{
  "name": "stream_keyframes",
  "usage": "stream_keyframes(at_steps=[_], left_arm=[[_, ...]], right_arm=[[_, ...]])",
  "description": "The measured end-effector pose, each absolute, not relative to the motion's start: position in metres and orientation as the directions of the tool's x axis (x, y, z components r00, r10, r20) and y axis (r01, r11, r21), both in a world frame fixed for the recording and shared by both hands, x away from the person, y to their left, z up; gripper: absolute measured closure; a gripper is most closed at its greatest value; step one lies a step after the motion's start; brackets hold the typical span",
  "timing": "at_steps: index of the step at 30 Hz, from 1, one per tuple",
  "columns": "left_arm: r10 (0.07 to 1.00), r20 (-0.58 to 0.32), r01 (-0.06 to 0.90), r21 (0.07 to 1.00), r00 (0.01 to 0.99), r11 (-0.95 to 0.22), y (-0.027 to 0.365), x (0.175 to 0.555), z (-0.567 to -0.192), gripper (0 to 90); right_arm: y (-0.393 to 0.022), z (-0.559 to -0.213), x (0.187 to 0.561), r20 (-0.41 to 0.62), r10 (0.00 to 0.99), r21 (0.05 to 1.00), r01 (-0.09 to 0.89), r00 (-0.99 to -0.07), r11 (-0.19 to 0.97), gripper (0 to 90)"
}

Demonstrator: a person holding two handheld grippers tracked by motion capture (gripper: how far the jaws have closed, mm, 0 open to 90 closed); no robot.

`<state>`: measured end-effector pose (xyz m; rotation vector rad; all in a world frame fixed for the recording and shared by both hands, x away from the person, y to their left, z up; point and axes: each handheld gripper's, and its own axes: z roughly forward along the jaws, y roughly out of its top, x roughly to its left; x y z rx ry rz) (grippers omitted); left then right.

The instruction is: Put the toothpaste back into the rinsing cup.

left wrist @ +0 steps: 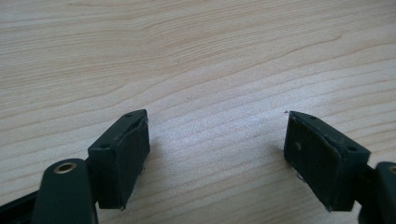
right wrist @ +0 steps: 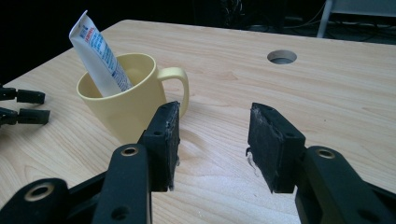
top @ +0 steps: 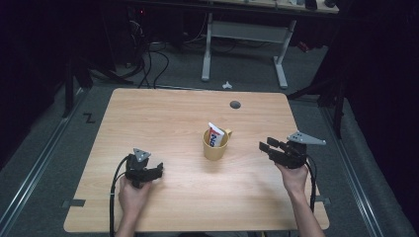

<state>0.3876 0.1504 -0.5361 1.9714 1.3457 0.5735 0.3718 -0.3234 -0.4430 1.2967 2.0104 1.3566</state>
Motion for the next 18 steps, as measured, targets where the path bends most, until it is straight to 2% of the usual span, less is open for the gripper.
stream_keyframes(at_steps=[18], left_arm=[[0.929,-0.014,0.632,0.737,0.37,-0.241,0.15,0.388,-0.536,22.7]], right_arm=[[-0.323,-0.461,0.372,0.18,0.856,0.858,0.503,-0.484,0.104,53.5]])
